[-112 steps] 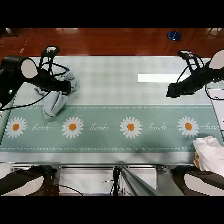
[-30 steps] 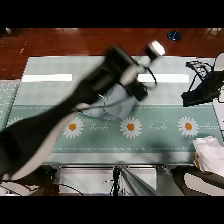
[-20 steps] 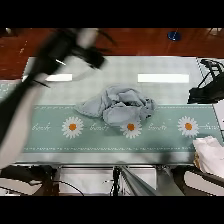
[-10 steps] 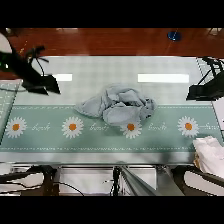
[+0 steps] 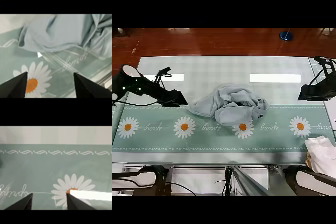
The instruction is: Fold the shirts.
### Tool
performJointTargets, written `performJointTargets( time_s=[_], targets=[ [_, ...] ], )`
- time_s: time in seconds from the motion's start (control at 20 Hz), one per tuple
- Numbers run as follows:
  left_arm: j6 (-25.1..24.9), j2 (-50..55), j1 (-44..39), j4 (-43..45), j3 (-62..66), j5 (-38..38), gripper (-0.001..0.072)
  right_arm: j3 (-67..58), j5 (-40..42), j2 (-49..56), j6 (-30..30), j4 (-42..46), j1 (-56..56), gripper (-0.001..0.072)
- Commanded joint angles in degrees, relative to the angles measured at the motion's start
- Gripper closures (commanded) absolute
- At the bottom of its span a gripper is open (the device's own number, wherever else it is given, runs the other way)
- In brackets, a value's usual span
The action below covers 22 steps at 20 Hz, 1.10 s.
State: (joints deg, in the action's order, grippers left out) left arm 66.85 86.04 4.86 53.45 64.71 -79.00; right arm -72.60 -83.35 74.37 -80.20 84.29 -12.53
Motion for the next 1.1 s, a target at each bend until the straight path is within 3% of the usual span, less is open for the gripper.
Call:
performJointTargets(
  time_s=[0.0, 0.4, 0.65, 0.7, 0.75, 0.8, 0.85, 1.05],
  targets=[
    [-1.7, 4.28, 0.11, -3.43, -0.85, 3.85, 0.003, 0.0, -0.09, 0.0, 0.13, 0.0, -0.02, 0.0236],
    [-1.68, 9.16, -1.16, -3.58, -0.74, 8.55, 0.003, 0.0, 0.0, 0.0, 0.5, -0.02, -0.02, 0.0236],
    [-1.66, 10.78, -7.78, -3.56, 0.09, 10.8, 0.0039, 0.0, -0.46, 0.0, 0.48, -0.02, -0.02, 0.0236],
    [-1.33, 10.78, -9.09, -3.56, 0.68, 11.56, 0.0104, 0.0, -0.68, -0.02, 0.48, -0.02, -0.02, 0.0236],
    [-0.96, 10.78, -10.21, -3.56, 1.44, 12.11, 0.0318, 0.0, -0.94, -0.02, 0.48, -0.02, -0.02, 0.0236],
    [-1.03, 10.78, -11.02, -3.56, 2.12, 12.46, 0.0589, 0.0, -1.31, -0.02, 0.48, -0.02, -0.02, 0.0236],
    [-1.07, 10.78, -11.45, -3.56, 2.93, 12.52, 0.0668, 0.0, -1.77, -0.02, 0.5, -0.02, -0.02, 0.0236],
    [0.02, 10.67, -10.12, -3.56, 6.32, 9.07, 0.067, 0.0, -2.36, 0.0, 0.57, 0.46, -0.04, 0.0236]
  ],
)
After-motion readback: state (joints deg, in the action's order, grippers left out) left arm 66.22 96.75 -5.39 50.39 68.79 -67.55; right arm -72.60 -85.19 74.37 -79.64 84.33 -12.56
